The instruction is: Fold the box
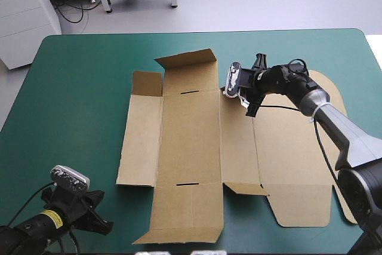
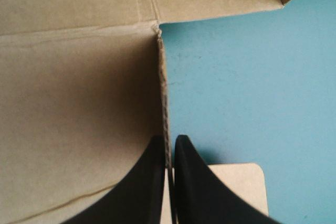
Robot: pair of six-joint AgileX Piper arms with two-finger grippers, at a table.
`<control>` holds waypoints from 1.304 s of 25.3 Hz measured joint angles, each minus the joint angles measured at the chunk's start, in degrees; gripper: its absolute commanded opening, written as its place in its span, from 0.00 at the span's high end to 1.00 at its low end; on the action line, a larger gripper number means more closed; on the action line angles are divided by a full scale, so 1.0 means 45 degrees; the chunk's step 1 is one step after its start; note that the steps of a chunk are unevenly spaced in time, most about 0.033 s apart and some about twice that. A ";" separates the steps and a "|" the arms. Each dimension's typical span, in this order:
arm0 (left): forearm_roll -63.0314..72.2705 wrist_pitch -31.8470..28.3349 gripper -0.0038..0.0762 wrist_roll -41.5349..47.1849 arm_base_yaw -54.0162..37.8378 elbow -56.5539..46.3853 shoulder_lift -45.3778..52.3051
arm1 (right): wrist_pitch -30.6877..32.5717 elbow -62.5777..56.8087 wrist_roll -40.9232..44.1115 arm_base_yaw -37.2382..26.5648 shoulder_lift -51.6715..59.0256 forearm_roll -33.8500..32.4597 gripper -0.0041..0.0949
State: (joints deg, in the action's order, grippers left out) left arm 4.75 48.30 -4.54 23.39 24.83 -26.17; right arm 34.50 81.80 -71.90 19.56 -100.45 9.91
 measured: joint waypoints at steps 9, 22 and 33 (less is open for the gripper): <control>0.0000 0.0000 0.99 -0.0090 0.0000 0.0000 0.0000 | 0.0121 0.0014 0.0245 0.0028 0.0000 0.0024 0.27; 0.0000 0.0008 0.99 -0.0090 0.0000 0.0000 0.0000 | 0.0801 0.0014 0.7269 0.0028 0.1454 -0.2201 0.92; 0.0000 -0.0001 0.99 -0.0090 0.0000 0.0000 0.0000 | 0.4600 -0.0135 1.4927 0.0028 0.3540 -0.5255 0.96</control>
State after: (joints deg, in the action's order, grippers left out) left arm 4.75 48.29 -4.95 23.39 24.83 -26.17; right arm 55.19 81.19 -4.73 19.69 -84.52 -13.74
